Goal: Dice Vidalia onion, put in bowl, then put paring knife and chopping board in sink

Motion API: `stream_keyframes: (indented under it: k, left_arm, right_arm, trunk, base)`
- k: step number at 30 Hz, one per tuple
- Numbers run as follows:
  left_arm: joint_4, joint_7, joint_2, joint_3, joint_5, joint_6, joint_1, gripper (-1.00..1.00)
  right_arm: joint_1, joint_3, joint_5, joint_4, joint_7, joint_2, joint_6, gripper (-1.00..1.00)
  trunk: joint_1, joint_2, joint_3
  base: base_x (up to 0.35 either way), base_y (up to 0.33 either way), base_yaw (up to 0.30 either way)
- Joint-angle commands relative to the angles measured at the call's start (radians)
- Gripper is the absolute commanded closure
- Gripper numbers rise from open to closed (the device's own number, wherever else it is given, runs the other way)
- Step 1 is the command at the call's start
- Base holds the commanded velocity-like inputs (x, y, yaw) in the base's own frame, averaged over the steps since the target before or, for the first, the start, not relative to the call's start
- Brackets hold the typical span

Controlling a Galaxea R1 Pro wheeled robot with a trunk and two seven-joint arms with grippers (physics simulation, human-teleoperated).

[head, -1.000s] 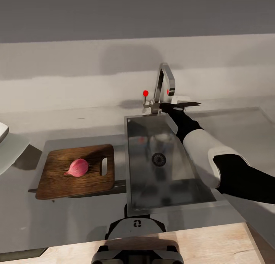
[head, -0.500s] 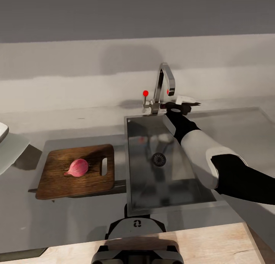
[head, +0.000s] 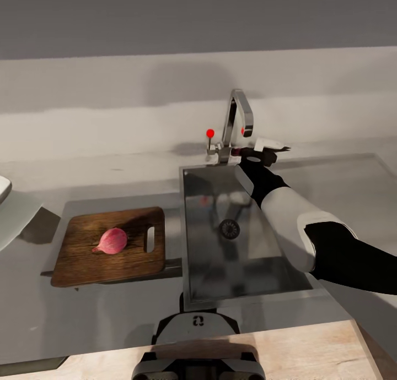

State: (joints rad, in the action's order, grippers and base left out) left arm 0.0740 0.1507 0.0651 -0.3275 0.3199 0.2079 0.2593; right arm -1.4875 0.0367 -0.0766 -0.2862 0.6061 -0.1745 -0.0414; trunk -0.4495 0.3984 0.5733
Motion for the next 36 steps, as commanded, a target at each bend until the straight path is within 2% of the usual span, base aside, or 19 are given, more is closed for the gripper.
stream_keyframes:
  k: [1, 12, 22, 29, 36]
  left_arm:
    - [0.004, 0.001, 0.001, -0.008, 0.007, 0.007, 0.001, -1.0]
    - [0.004, 0.001, 0.001, -0.008, 0.007, 0.007, 0.001, -1.0]
    - [0.004, 0.001, 0.001, -0.008, 0.006, 0.007, 0.001, -1.0]
    - [0.004, 0.001, 0.001, -0.008, 0.007, 0.007, 0.001, -1.0]
    - [0.004, 0.001, 0.001, -0.008, 0.007, 0.007, 0.001, -1.0]
  right_arm:
    - [0.0, 0.004, -0.008, -0.001, 0.005, 0.0, -0.004, -1.0]
    - [0.0, 0.006, -0.008, -0.001, -0.003, 0.0, -0.004, -1.0]
    - [0.0, 0.006, -0.008, -0.056, -0.038, 0.0, -0.009, -1.0]
    - [0.0, 0.006, -0.01, -0.151, -0.056, 0.0, -0.104, -1.0]
    - [0.0, 0.006, -0.012, -0.151, -0.107, 0.0, -0.12, -1.0]
  trunk:
    - [0.0, 0.002, 0.003]
    - [0.0, 0.002, 0.018]
    - [0.0, 0.002, 0.02]
    - [0.0, 0.002, 0.02]
    - [0.0, 0.002, 0.02]
  base:
    - [0.0, 0.0, 0.0]
    - [0.0, 0.0, 0.0]
    - [0.0, 0.0, 0.0]
    - [0.0, 0.0, 0.0]
    - [0.0, 0.0, 0.0]
